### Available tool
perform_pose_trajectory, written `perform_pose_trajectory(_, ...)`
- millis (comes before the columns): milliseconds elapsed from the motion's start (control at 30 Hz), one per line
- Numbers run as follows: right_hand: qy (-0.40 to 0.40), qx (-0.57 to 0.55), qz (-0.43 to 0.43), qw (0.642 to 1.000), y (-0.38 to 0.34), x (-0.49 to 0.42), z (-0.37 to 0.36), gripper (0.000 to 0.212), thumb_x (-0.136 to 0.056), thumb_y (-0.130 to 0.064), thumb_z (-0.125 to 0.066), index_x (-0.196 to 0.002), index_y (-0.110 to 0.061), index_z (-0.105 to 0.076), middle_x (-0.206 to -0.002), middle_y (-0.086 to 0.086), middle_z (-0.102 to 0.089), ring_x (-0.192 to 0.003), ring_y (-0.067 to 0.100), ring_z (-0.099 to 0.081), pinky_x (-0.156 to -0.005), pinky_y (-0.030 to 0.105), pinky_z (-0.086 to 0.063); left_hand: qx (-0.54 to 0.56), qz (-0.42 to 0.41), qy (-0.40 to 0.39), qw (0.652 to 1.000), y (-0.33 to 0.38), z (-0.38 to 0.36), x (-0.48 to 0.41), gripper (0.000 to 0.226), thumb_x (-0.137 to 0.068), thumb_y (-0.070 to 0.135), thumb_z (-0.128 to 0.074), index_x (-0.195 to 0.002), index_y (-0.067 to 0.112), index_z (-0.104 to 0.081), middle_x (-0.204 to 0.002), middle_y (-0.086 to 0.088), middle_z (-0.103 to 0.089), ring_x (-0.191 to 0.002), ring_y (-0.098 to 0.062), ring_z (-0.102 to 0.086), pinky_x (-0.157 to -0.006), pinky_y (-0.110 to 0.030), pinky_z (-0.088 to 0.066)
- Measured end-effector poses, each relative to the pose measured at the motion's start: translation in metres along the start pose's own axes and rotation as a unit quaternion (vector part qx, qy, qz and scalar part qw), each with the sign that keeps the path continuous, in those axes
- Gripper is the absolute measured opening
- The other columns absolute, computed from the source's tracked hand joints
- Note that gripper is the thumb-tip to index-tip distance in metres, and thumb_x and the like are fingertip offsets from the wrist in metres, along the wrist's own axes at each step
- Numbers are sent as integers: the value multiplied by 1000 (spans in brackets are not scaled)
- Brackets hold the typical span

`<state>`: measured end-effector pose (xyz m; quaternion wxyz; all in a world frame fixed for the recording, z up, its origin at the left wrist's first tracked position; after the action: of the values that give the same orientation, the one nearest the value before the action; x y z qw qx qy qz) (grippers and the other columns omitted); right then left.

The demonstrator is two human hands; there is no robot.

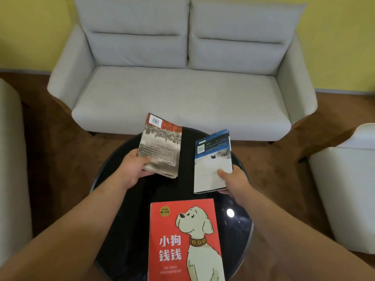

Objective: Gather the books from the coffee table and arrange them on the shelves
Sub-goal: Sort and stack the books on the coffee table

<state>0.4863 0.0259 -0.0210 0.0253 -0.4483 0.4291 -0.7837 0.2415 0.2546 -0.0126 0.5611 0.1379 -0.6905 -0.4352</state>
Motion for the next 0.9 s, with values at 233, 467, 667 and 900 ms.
perform_pose_trajectory(233,32,1,120,992,-25,54,51,21,-97,-29,-68,-111,-29,-53,-96,-15,-65,-82,11,-69,-45,15,-53,74,-128,14,989,32,0,100,31,-99,7,-58,-127,20,-59,-122,-2,-72,-110,-22,-70,-79,-38,-62)
perform_pose_trajectory(467,24,-29,201,979,-28,120,99,32,-99,-29,-66,-127,-28,-51,-113,-9,-66,-94,12,-68,-71,30,-60,110,-205,52,971,21,-3,211,45,-97,4,-60,-131,34,-58,-122,4,-72,-110,-20,-71,-78,-37,-63)
perform_pose_trajectory(667,-33,-63,206,976,-6,167,121,32,-99,-24,-65,-128,-28,-53,-106,-15,-69,-92,11,-71,-53,17,-57,97,-161,14,982,-46,-20,291,44,-96,12,-61,-128,43,-60,-121,0,-73,-107,-23,-73,-78,-42,-62)
perform_pose_trajectory(900,-106,-90,175,975,38,199,129,29,-101,-24,-62,-130,-24,-62,-112,-5,-79,-99,20,-77,-71,36,-65,1,-85,41,996,-116,-37,335,50,-93,3,-65,-111,50,-63,-111,2,-77,-102,-27,-73,-84,-50,-60)
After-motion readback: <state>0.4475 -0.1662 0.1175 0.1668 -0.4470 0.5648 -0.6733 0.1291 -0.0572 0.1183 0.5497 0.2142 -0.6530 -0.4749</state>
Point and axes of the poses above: each hand's wrist, its own x-axis away from the middle knuckle, its own z-axis out of the back of the hand, y = z × x, the point moved 5 cm from there along -x, towards the middle knuckle
